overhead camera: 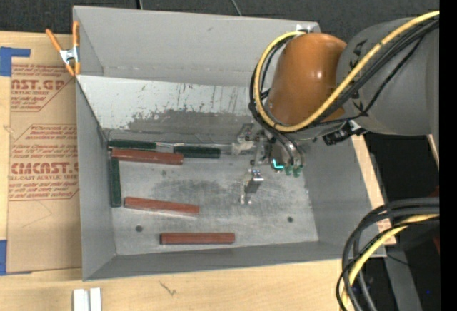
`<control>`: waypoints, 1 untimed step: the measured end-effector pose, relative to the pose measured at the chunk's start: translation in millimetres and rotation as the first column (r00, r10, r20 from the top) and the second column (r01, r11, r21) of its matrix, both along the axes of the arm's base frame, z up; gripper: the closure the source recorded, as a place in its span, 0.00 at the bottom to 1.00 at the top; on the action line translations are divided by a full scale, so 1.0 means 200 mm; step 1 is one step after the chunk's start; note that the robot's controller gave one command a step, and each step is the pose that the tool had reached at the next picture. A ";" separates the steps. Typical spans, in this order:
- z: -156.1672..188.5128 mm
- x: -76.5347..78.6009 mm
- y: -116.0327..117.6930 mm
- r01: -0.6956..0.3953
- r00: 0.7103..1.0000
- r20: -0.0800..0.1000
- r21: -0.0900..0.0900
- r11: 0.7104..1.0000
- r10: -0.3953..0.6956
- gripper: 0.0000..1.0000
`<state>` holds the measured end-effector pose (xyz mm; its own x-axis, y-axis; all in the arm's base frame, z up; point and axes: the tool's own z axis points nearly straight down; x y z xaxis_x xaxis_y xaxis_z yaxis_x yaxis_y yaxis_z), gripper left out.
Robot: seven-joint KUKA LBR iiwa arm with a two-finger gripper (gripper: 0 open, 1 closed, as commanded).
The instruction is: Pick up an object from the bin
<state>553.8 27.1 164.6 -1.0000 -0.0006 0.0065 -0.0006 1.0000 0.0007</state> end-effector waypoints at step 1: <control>0.02 0.01 0.00 0.001 1.000 0.008 0.000 1.000 -0.001 0.00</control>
Offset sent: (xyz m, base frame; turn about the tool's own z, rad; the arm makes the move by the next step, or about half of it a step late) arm -0.0198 0.1091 -0.0946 0.2390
